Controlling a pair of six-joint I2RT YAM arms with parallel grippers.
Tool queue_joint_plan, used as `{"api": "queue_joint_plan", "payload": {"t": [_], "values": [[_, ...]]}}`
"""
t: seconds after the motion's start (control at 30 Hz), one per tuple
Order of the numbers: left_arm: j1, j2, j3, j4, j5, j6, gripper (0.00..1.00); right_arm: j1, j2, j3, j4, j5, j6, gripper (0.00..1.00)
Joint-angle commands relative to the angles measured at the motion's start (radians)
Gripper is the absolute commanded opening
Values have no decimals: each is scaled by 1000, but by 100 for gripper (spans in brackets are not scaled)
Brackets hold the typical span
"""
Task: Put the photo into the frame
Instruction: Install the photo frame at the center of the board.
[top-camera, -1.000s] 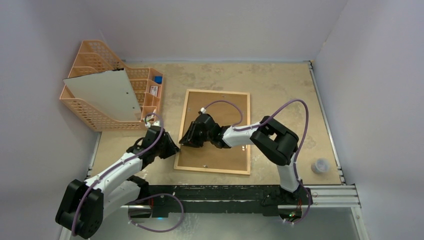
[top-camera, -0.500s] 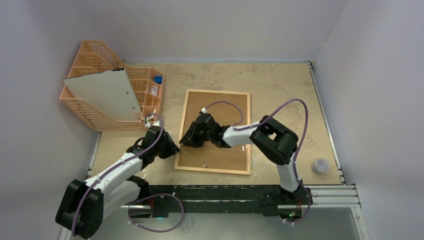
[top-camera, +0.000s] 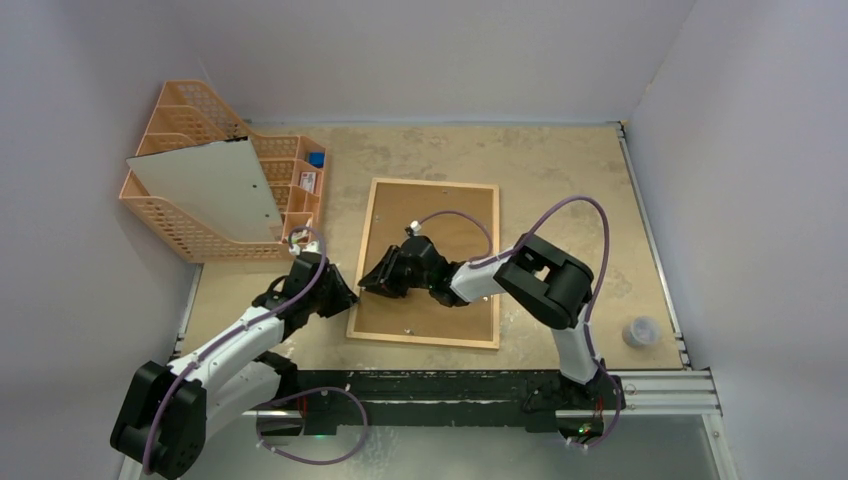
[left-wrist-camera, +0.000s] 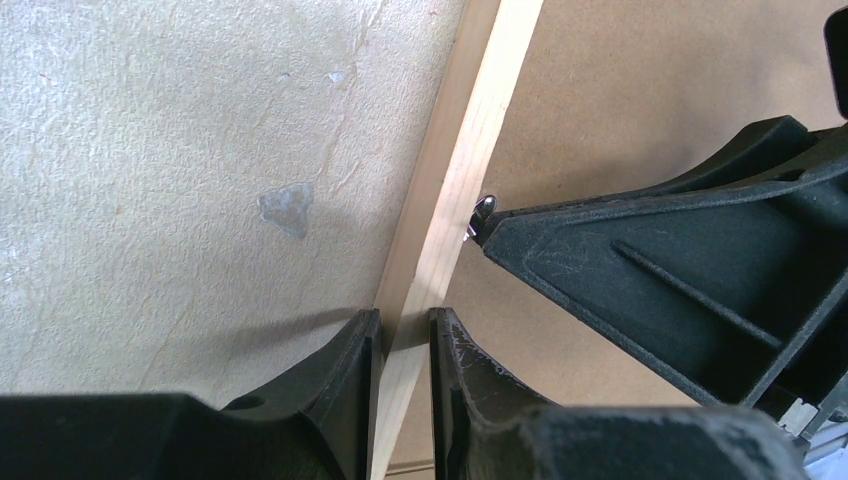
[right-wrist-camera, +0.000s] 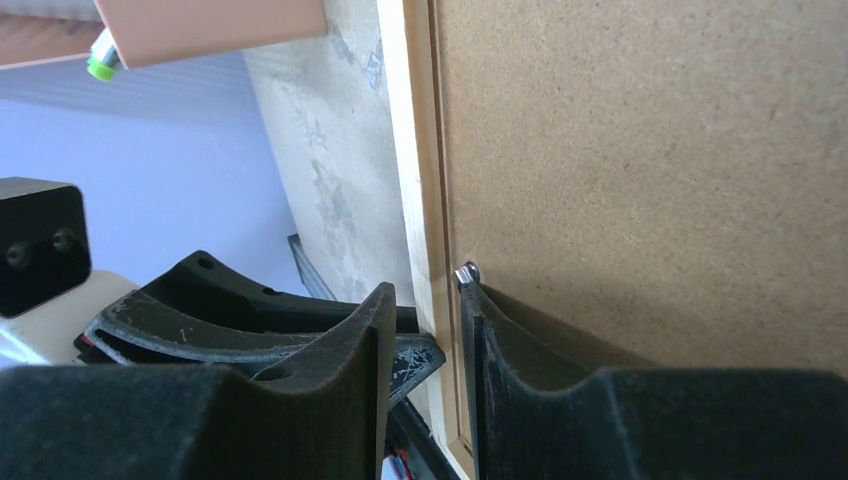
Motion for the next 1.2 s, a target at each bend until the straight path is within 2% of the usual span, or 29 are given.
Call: {"api": "queue_joint_plan", "payload": {"t": [0.0,0.23,0.3,0.43,0.63,0.9,1.17], "values": [[-8,11,-35,-20,35,-16,15,24,22,-45,235,-7,43,33],[-8,4,-38,-12,53,-16,16,23,26,-96,395,-31,71,33],[-8,-3,-37,-16,52,-16,16,23,6,-102,345,-11,72,33],[-8,-19,-36,-28,41,-18,17,23,-49,-68,77,76,57,38],[-8,-21,-37,-27,46,-16,18,24,-94,-50,-60,168,41,45],[-8,-15,-39,-13,72,-11,17,24,-10,8,-42,94,32,46],[-8,-14,-42,-2,86,-12,17,23,29,34,-28,84,39,44]]}}
